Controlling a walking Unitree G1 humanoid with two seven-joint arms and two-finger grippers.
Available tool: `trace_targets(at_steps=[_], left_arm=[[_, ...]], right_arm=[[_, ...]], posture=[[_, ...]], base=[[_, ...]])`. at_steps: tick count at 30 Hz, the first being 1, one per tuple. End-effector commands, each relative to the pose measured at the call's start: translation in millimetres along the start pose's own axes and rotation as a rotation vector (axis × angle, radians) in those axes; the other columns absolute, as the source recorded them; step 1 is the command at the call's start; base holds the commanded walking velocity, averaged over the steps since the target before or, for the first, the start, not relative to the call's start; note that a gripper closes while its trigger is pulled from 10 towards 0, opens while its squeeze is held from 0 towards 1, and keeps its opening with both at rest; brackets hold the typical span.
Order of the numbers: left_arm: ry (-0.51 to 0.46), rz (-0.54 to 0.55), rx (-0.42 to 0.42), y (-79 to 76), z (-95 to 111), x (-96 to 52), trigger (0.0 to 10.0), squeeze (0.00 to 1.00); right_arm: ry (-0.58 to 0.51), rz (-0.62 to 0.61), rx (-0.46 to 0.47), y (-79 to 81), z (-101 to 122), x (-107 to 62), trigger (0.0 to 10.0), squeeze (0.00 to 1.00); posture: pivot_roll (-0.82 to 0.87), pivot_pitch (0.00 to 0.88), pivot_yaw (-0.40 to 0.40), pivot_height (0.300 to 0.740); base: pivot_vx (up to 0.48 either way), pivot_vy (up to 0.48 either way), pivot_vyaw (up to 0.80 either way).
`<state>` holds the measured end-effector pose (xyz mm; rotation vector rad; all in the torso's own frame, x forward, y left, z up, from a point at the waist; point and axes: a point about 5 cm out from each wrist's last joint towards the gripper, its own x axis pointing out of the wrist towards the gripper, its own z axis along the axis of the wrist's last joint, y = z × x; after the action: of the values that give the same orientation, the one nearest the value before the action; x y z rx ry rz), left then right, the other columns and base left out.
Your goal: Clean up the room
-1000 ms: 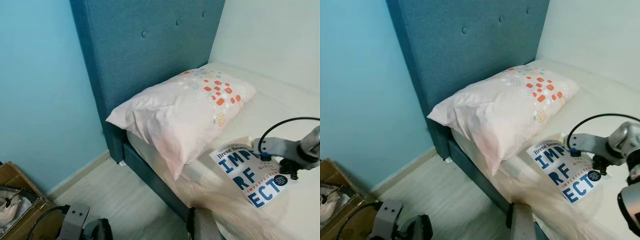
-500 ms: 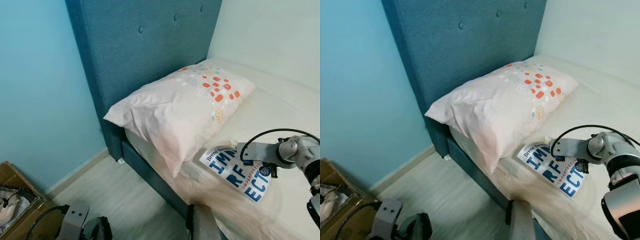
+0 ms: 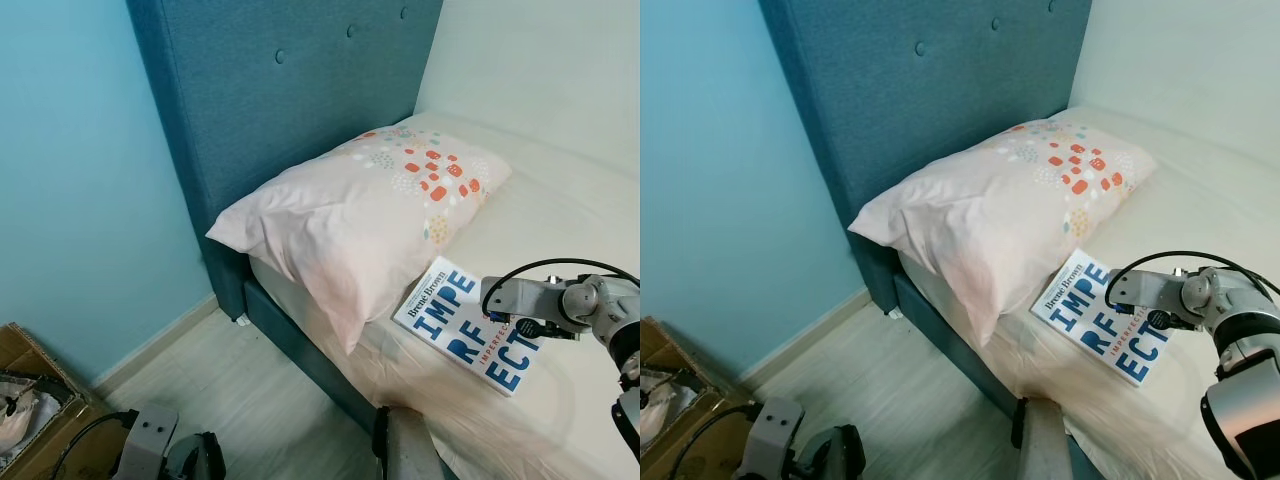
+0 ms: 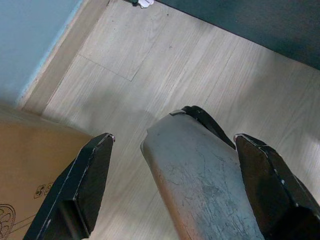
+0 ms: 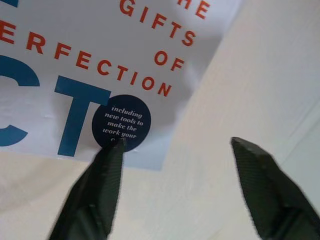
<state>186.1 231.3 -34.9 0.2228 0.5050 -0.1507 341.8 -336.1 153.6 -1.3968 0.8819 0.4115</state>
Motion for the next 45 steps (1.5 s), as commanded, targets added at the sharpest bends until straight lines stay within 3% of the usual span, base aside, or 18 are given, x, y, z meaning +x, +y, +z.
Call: trace_targets(at_steps=[1, 6, 7, 8, 9, 10, 12, 16, 18, 19, 22, 24, 27, 29, 30, 32, 36, 45], left_arm=[[0.041, -0.01, 0.008, 0.8, -7.3, -3.2, 10.0, 0.0], [0.036, -0.008, 0.002, -0.4, -4.2, 1.5, 10.0, 0.0], [0.031, -0.001, -0.009, -0.7, -1.8, 4.7, 10.0, 0.0], [0.028, 0.004, -0.017, -0.9, 0.0, 6.8, 10.0, 0.0], [0.028, 0.004, -0.017, -0.9, 0.0, 6.8, 10.0, 0.0], [0.025, 0.011, -0.028, -1.5, 3.1, 10.9, 10.0, 0.0], [0.016, 0.029, -0.057, -2.5, 11.5, 20.6, 10.0, 0.0], [0.004, 0.055, -0.079, -1.9, 21.2, 29.8, 10.0, 0.0], [-0.019, 0.122, -0.088, 7.9, 36.0, 39.3, 10.0, 0.0], [-0.019, 0.122, -0.088, 7.9, 36.0, 39.3, 10.0, 0.0], [-0.037, 0.267, -0.107, 37.1, 50.4, 42.6, 10.0, 0.0], [-0.037, 0.345, -0.223, 54.2, 50.8, 40.2, 10.0, 0.0], [-0.039, 0.345, -0.334, 54.0, 47.8, 40.5, 10.0, 0.0], [-0.031, 0.325, -0.35, 49.4, 45.6, 41.4, 10.0, 0.0], [-0.031, 0.325, -0.35, 49.4, 45.6, 41.4, 10.0, 0.0], [0.025, 0.26, -0.35, 30.0, 34.7, 43.7, 10.0, 0.0], [0.07, 0.215, -0.349, 15.5, 26.5, 44.6, 10.0, 0.0], [0.315, 0.231, -0.373, 0.8, -26.7, 20.0, 10.0, 0.0]], right_arm=[[0.014, 0.002, 0.025, 3.1, -7.2, 0.1, 10.0, 1.0], [-0.109, -0.1, 0.186, -17.8, 4.6, -7.7, 10.0, 1.0], [-0.25, -0.135, 0.383, -29.5, 19.8, -11.6, 10.0, 0.72], [-0.351, -0.149, 0.518, -36.6, 30.0, -14.4, 10.0, 0.72], [-0.351, -0.149, 0.518, -36.6, 30.0, -14.4, 10.0, 0.72], [-0.487, -0.147, 0.677, -42.6, 45.6, -16.5, 10.0, 0.0], [-0.757, -0.102, 0.947, -45.3, 82.9, -17.1, 10.0, 0.0], [-0.938, 0.028, 1.139, -31.5, 119.0, -11.6, 10.0, 0.0], [-1.023, 0.209, 1.163, 12.5, 166.6, 1.2, 10.0, 0.0], [-1.023, 0.209, 1.163, 12.5, 166.6, 1.2, 10.0, 0.0], [-1.027, 0.438, 1.15, 89.2, 219.1, 10.4, 10.0, 0.0], [-0.918, 0.539, 1.196, 146.2, 234.4, 16.6, 10.0, 0.0], [-0.779, 0.638, 1.296, 197.8, 233.7, 20.6, 10.0, 0.0], [-0.735, 0.673, 1.392, 210.3, 231.7, 21.4, 10.0, 0.0], [-0.735, 0.673, 1.392, 210.3, 231.7, 21.4, 10.0, 0.0], [-0.576, 0.699, 1.38, 251.8, 219.5, 22.7, 10.0, 0.0], [-0.453, 0.685, 1.331, 278.8, 205.1, 23.4, 10.0, 0.0], [-0.377, 0.653, 1.368, 295.5, 185.0, 25.1, 10.0, 0.0]], posture=[[0.02, 0.183, -0.051, 0.424], [0.02, 0.155, -0.059, 0.424], [0.01, 0.131, -0.062, 0.424], [0.01, 0.131, -0.062, 0.424], [0.01, 0.131, -0.062, 0.424], [0.01, 0.101, -0.069, 0.424], [0.01, 0.075, -0.074, 0.424], [0.01, 0.041, -0.078, 0.424], [0.03, 0.0, -0.089, 0.429], [0.03, 0.0, -0.089, 0.429], [0.03, 0.0, -0.103, 0.443], [0.03, 0.0, -0.111, 0.453], [0.04, 0.0, -0.11, 0.467], [0.04, 0.0, -0.108, 0.472], [0.04, 0.0, -0.108, 0.472], [0.05, 0.0, -0.114, 0.482], [0.08, 0.0, -0.115, 0.491], [0.1, 0.0, -0.101, 0.515]], base=[[0.0, 0.0, 0.0], [0.0, 0.0, 0.0], [0.0, 0.0, 0.0], [0.0, 0.0, 0.0], [0.0, 0.0, 0.0], [0.0, 0.0, 0.0], [0.0, 0.0, 0.0], [0.0, 0.0, 0.0], [0.0, 0.0, 0.0], [0.0, 0.0, 0.0], [0.0, 0.0, 0.0], [0.0, 0.0, 0.0], [0.0, 0.0, 0.0], [0.0, 0.0, 0.0], [0.0, 0.0, 0.0], [0.0, 0.0, 0.0], [0.0, 0.0, 0.0], [0.0, 0.0, 0.0]])
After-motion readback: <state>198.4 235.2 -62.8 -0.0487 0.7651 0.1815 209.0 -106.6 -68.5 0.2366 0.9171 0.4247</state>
